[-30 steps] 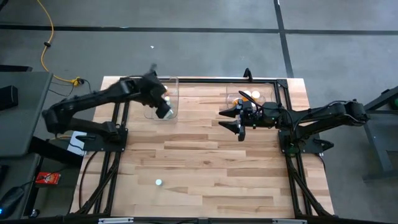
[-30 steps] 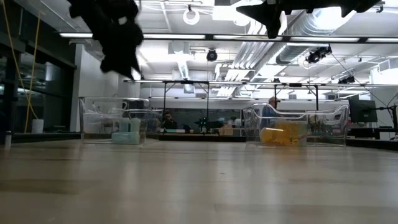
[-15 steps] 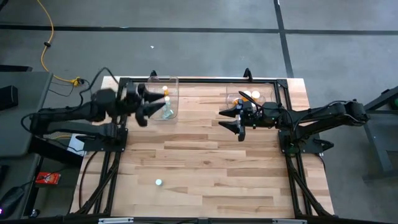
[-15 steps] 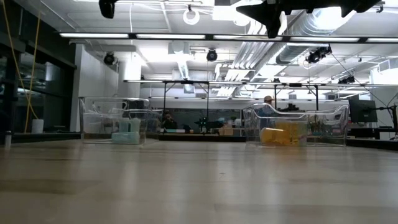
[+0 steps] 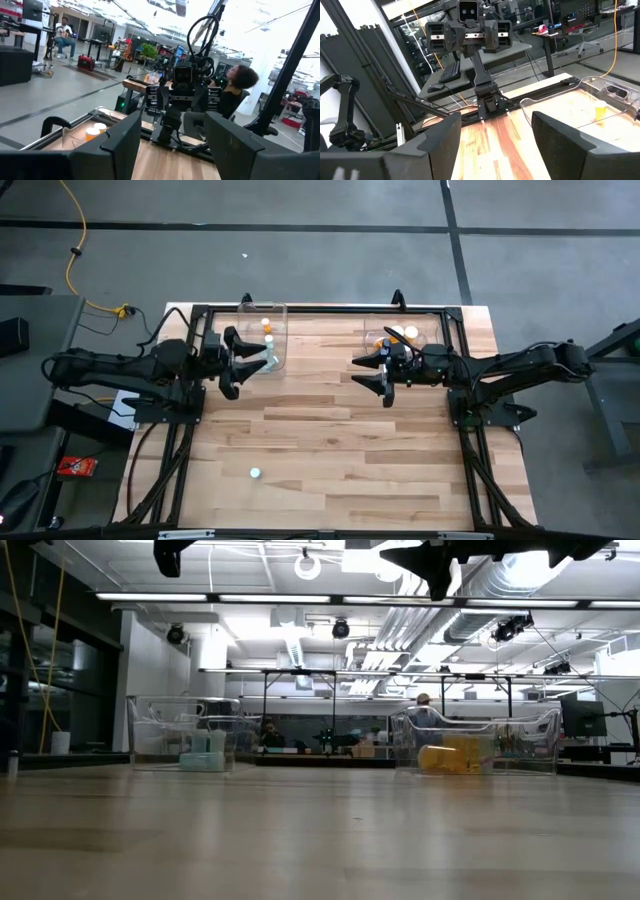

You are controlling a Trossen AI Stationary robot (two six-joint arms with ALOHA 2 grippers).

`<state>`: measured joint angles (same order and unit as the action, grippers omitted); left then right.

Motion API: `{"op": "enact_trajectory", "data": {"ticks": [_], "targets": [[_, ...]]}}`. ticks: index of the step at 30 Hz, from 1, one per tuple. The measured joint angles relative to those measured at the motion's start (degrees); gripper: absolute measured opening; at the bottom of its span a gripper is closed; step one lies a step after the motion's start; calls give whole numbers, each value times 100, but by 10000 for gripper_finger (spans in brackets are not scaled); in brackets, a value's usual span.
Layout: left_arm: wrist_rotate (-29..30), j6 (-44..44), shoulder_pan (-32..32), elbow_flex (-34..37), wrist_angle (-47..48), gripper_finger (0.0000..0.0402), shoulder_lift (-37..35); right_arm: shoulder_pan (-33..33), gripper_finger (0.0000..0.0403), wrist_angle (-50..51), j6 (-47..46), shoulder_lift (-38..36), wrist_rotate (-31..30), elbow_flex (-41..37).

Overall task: Pick and place medicine bottles into bin by pill shape (circle, oval)
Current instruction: Put the blue pill bottle into the left transparent bin

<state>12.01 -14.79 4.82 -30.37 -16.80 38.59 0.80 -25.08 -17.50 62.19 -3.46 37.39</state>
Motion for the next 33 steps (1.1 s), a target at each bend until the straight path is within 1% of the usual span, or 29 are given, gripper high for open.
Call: {"op": "enact_trajectory", "data": {"ticks": [11, 19, 22, 24, 27, 31, 33], "targets": [[-2, -135, 0, 0, 21, 207, 2, 0, 236, -2, 502, 0, 0, 0], [-2, -164, 0, 0, 22, 207, 2, 0, 236, -2, 450, 0, 0, -1], [-2, -553, -3, -23, 102, 207, 7, 0, 236, -2, 450, 0, 2, 0], [-44, -750, -64, -228, 619, 207, 109, 0, 236, -2, 413, 0, 1, 0], [-209, -783, -393, -771, 2016, 207, 417, 0, 236, -2, 295, 0, 0, 0], [-227, -815, -1148, -1647, 3798, 207, 1156, 0, 236, -2, 299, 0, 2, 0], [-151, -777, -1627, -2029, 4503, 207, 1628, 0, 236, -2, 325, 0, 0, 0]]}}
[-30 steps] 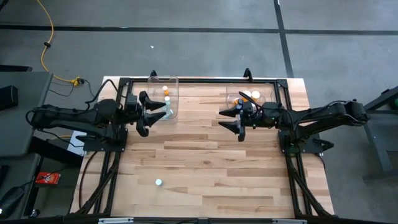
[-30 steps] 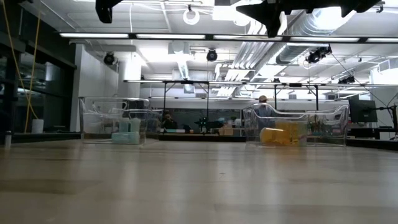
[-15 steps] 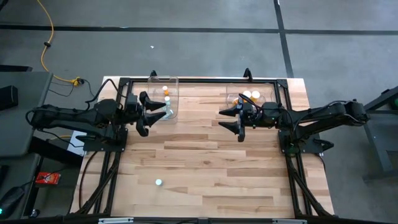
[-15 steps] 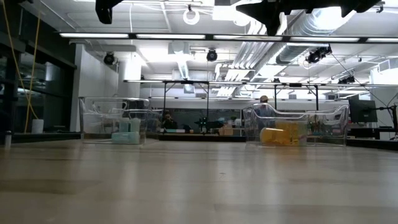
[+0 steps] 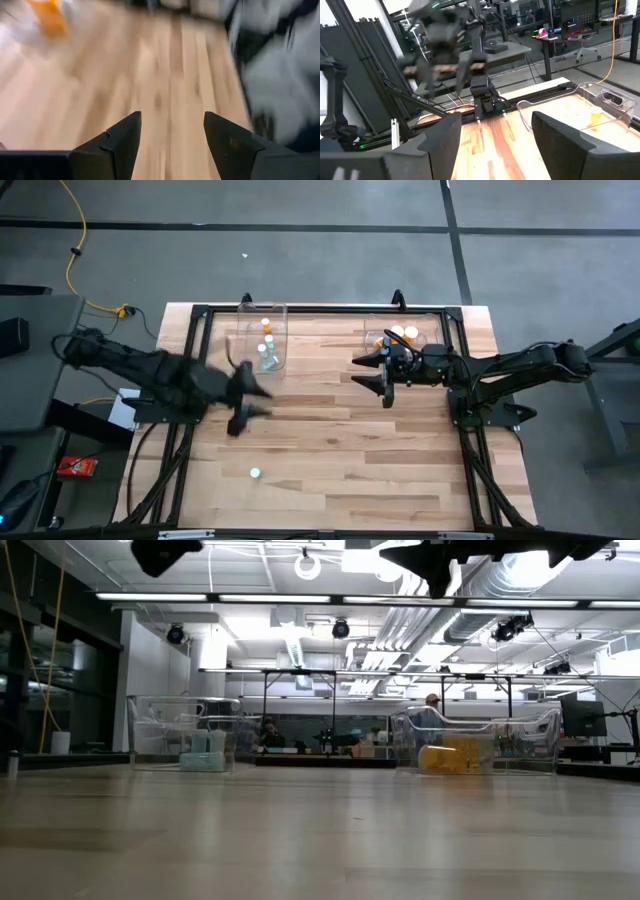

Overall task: Pick and place medicine bottles into bin by pill shape (circle, oval)
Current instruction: Put the blue pill bottle into the left transparent bin

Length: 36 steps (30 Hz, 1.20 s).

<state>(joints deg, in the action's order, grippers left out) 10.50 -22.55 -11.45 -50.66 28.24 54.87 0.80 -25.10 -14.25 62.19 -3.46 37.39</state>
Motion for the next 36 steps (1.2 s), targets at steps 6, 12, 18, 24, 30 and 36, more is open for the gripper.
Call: {"op": "enact_trajectory", "data": {"ticks": [6, 12, 18, 24, 30, 36], "targets": [[108, 19, -1317, -474, 1112, 207, 1247, 0, 236, 24, 34, 0, 2, 0], [260, 19, -2296, -482, 1119, 207, 2129, 0, 236, 167, 36, 0, 2, 0], [529, 14, -2749, -484, 1071, 207, 2745, 0, 236, 336, 36, 0, 0, 0], [320, -189, -2884, -484, 747, 207, 3174, 0, 236, 348, 23, 0, 0, 0], [424, -283, -2893, -484, 782, 207, 3455, 0, 236, 348, -14, 0, 0, 0], [421, -281, -2893, -478, 803, 207, 3629, 0, 236, 348, -25, 0, 2, 0]]}}
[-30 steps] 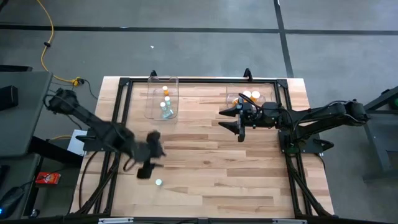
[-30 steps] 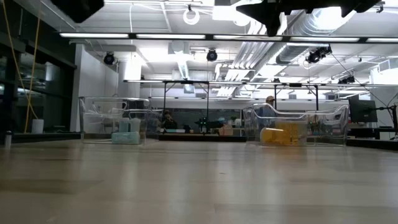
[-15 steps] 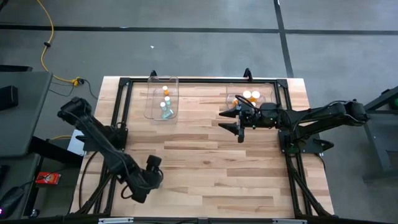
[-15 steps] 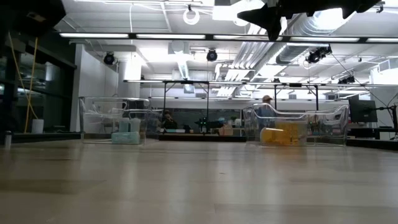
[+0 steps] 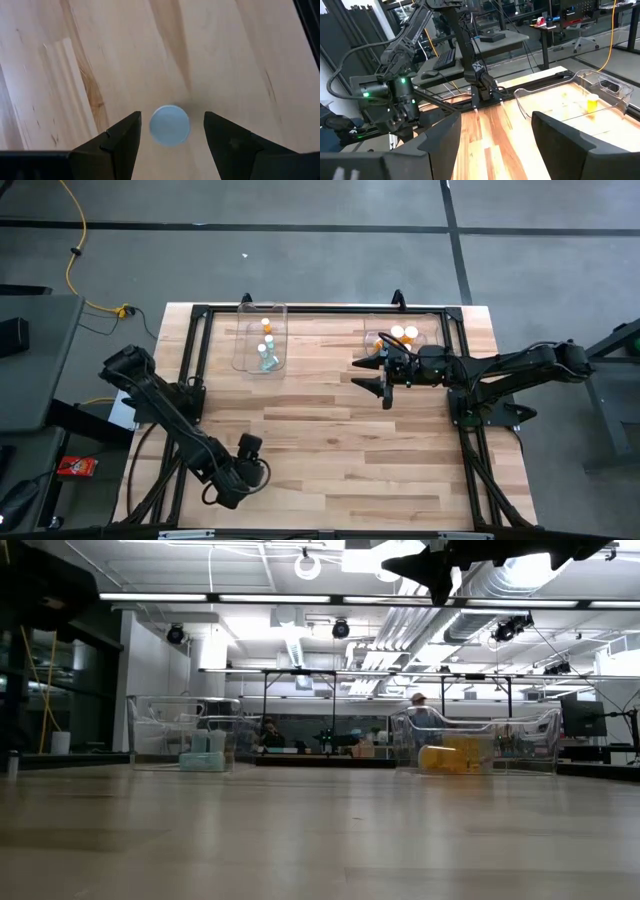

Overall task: Pick and place medicine bottles into bin by pill shape (circle, oval)
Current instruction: Put the blue pill bottle into the left transparent bin

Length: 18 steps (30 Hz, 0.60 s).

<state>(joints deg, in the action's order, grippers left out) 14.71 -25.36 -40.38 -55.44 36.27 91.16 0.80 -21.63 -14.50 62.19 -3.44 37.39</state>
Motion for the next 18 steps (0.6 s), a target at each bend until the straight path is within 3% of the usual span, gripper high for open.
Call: {"op": "enact_trajectory", "data": {"ticks": [7, 18], "targets": [[-81, -1, 0, 0, -13, 193, 122, 0, 236, 20, 0, 0, -2, 0], [-41, -1, 12, 0, -23, 131, 122, 0, 236, 30, 0, 0, -2, 0]]}}
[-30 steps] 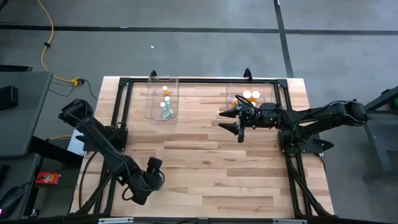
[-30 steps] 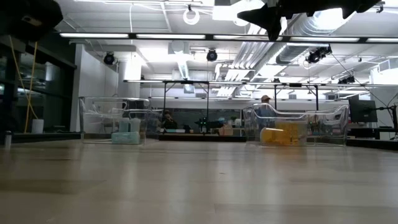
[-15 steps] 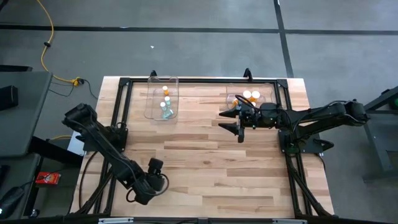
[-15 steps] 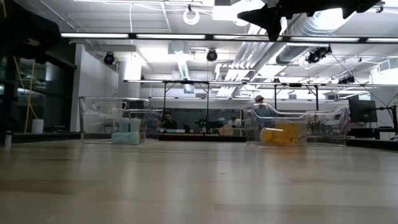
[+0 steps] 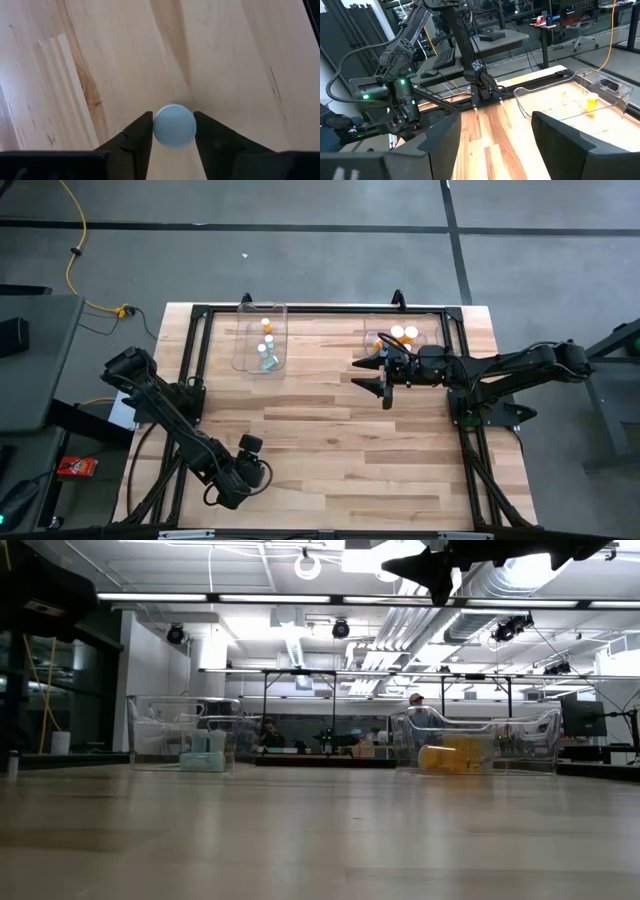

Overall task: Pick and place medicine bottles into bin by pill shape (circle, oval)
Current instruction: Put the blue pill bottle into the left transparent bin

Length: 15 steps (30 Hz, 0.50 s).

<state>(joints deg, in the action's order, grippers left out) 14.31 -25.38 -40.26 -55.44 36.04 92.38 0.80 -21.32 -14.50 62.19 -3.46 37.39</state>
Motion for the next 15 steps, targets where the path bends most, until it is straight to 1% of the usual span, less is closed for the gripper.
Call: {"op": "enact_trajectory", "data": {"ticks": [4, 7, 12, 15], "targets": [[-4, 5, 16, 0, -1, 108, -15, 0, 236, 28, 0, 0, 0, 0], [-10, 70, 46, 0, 2, 101, -52, 0, 236, 36, 0, 0, 0, 0], [-21, 101, 210, 0, 241, 107, -382, -1, 236, 30, 0, 0, 0, 0], [62, 235, 446, 7, 410, 111, -829, -1, 236, 13, 0, 0, 0, 0]]}}
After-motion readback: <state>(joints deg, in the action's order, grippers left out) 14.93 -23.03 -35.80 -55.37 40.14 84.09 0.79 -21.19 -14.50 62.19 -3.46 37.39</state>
